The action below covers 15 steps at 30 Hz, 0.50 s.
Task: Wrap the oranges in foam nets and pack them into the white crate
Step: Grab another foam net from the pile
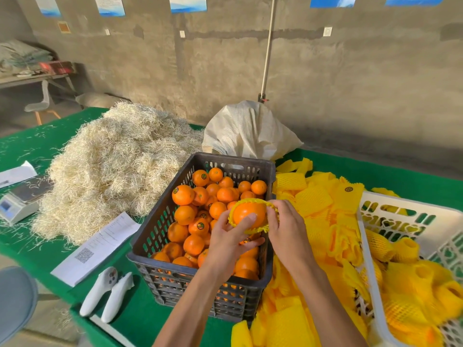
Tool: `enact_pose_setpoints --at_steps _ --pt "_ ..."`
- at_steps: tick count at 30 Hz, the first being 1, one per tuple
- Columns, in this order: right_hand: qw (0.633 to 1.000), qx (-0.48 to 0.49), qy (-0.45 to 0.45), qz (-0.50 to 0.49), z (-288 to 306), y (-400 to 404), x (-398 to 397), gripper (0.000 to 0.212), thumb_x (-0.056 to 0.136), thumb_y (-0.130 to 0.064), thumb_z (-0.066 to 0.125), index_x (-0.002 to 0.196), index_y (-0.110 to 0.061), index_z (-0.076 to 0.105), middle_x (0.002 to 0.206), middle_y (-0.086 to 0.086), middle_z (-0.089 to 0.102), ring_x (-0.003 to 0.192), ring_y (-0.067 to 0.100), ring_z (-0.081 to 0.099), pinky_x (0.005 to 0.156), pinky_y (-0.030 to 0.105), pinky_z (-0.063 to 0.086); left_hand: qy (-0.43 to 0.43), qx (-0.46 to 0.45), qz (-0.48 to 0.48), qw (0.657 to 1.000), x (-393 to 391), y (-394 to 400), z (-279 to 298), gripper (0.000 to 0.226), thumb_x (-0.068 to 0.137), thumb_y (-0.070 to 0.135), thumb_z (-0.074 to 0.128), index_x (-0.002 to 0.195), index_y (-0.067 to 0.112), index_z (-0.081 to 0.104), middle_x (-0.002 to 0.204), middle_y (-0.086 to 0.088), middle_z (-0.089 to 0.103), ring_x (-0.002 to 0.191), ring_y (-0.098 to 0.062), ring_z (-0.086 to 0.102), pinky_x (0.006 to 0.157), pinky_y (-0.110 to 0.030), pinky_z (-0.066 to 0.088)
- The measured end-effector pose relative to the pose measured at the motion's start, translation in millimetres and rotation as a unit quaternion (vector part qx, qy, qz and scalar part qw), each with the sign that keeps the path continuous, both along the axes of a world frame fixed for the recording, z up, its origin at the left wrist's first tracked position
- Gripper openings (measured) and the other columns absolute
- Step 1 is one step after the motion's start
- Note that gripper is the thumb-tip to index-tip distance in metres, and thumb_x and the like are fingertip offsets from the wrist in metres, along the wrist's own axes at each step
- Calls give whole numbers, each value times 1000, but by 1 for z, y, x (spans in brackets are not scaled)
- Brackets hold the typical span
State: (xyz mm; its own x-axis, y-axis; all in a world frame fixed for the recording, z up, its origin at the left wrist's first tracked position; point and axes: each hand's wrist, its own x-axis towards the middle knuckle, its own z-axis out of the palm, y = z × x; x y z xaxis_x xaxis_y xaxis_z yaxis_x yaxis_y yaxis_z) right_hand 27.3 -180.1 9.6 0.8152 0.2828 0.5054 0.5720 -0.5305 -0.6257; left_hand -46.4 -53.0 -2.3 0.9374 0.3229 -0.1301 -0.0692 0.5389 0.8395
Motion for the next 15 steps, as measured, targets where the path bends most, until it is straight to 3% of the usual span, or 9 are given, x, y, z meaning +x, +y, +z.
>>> enact_pose_setpoints --at_steps 4,8,12,15 --pt "996 16 -91 -21 8 -1 -5 16 103 -11 52 115 -6 62 106 6 61 87 15 59 65 18 44 40 87 95 991 1 -14 -2 62 75 22 93 125 33 59 121 -4 69 96 -18 76 70 -30 62" --pt "990 -11 -129 47 2 -9 -15 17 105 -16 49 117 -10 59 108 0 56 87 9 58 63 18 50 30 204 151 967 2 -16 -6 64 77 25 91 127 37 54 117 6 66 96 -3 70 71 -19 59" --pt "993 -10 -91 74 -8 -17 -17 16 104 -31 52 115 -19 55 109 -9 50 91 8 58 65 19 52 -36 188 113 975 0 -11 -3 65 82 7 86 130 38 56 118 -3 68 99 -16 73 79 -28 60" --pt "997 8 -6 78 -4 -17 -14 42 100 -52 53 136 -31 45 132 -15 45 110 1 53 78 15 51 -76 230 48 969 -4 -4 -1 69 84 -1 82 137 35 55 120 9 69 103 -15 72 80 -25 59"
